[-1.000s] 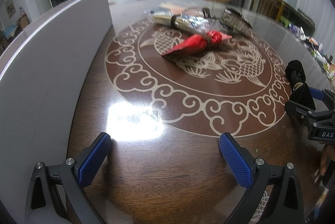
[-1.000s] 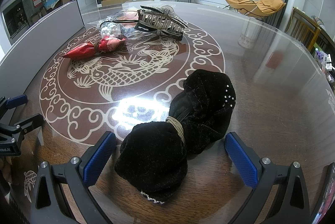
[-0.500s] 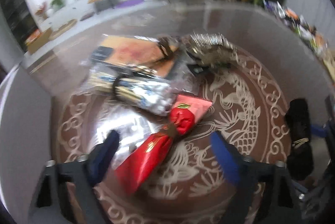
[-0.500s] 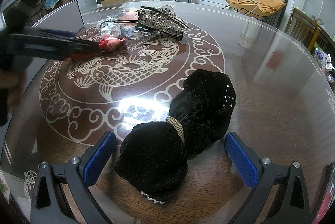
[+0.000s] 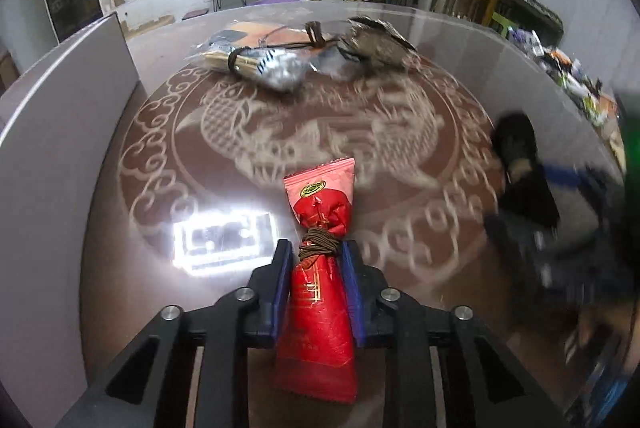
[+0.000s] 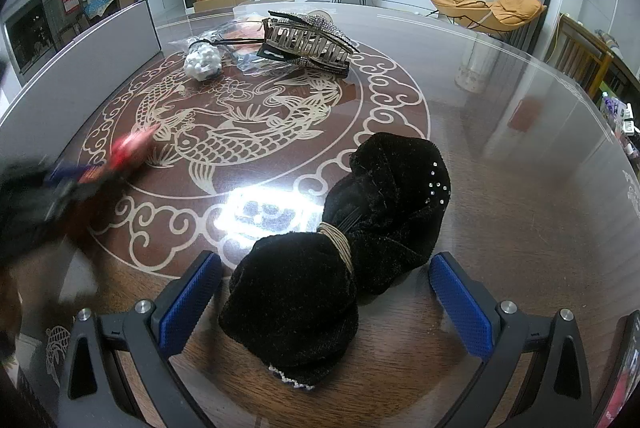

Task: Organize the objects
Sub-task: 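Grasp the red tube with the left gripper and lift it, then carry the red tube and black pouch into the white tray with both grippers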

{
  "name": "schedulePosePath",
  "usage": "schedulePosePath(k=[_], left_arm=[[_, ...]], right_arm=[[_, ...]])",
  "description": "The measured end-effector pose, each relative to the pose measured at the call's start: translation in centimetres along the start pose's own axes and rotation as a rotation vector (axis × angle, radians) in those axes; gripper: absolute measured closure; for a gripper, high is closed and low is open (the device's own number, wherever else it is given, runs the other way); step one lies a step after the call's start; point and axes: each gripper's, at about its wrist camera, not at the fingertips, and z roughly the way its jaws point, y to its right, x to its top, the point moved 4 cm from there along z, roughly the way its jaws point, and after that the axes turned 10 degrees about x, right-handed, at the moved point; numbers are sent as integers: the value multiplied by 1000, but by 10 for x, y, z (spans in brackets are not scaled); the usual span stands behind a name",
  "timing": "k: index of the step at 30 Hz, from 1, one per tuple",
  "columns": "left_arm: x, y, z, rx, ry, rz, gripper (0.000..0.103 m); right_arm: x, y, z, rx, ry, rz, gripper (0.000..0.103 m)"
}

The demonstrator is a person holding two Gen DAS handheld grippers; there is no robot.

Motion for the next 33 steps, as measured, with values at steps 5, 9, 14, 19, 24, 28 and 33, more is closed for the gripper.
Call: schedulePosePath(k=[5, 9, 14, 19, 24, 28, 33], left_arm=[[-10, 8, 3, -15, -5, 78, 15], [-7, 1, 12, -10, -14, 65, 0], [-5, -2, 12, -13, -39, 78, 0], [3, -5, 5, -14, 17, 65, 65], [-1, -15, -3, -59, 40, -19, 83], [-14, -32, -41, -115, 108, -120, 83], [-20, -63, -111, -148, 223, -213, 83]], right_arm=[[0, 0, 0, 0, 0, 0, 0], [-1, 0, -1, 4, 2, 3, 0], [-2, 11, -10, 108, 38, 67, 0], [5, 18, -14, 183, -50, 143, 2], [17, 7, -7, 117, -115, 86, 60], [14, 5, -23, 162, -97, 121, 62], [17, -20, -56, 253, -47, 146, 62]])
